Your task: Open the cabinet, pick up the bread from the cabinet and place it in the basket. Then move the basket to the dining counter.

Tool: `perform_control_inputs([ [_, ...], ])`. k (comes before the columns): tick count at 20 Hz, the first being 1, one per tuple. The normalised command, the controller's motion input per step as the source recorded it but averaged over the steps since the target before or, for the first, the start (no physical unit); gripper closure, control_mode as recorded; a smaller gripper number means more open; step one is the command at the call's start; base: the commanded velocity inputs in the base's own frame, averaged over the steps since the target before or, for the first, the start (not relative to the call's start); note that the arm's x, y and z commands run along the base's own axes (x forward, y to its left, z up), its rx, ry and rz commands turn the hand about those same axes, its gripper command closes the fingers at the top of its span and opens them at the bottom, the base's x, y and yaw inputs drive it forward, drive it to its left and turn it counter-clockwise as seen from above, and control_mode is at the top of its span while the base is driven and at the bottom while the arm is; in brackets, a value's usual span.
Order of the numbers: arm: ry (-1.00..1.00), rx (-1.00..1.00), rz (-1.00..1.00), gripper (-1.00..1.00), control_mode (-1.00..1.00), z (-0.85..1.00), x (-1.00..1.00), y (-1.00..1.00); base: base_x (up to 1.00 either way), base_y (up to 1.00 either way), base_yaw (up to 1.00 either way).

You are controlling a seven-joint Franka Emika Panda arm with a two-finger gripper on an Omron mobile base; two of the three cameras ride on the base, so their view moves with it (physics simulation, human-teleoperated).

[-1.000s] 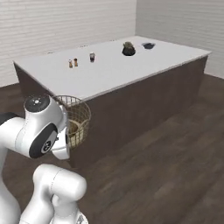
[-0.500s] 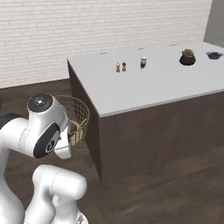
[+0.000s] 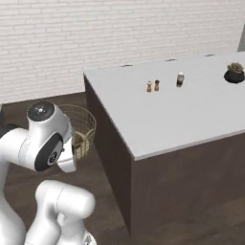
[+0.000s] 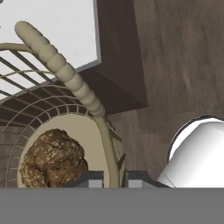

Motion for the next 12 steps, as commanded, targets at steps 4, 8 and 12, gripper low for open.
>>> perform_control_inputs([
  [4, 0.0, 0.0, 0.0, 1.0, 1.0, 0.0, 0.0, 0.0, 1.0, 1.0, -0.13],
  [8, 0.0, 0.0, 0.0, 1.0, 1.0, 0.0, 0.0, 0.0, 1.0, 1.0, -0.19],
  [12, 0.0, 0.0, 0.0, 1.0, 1.0, 0.0, 0.0, 0.0, 1.0, 0.95, -0.25],
])
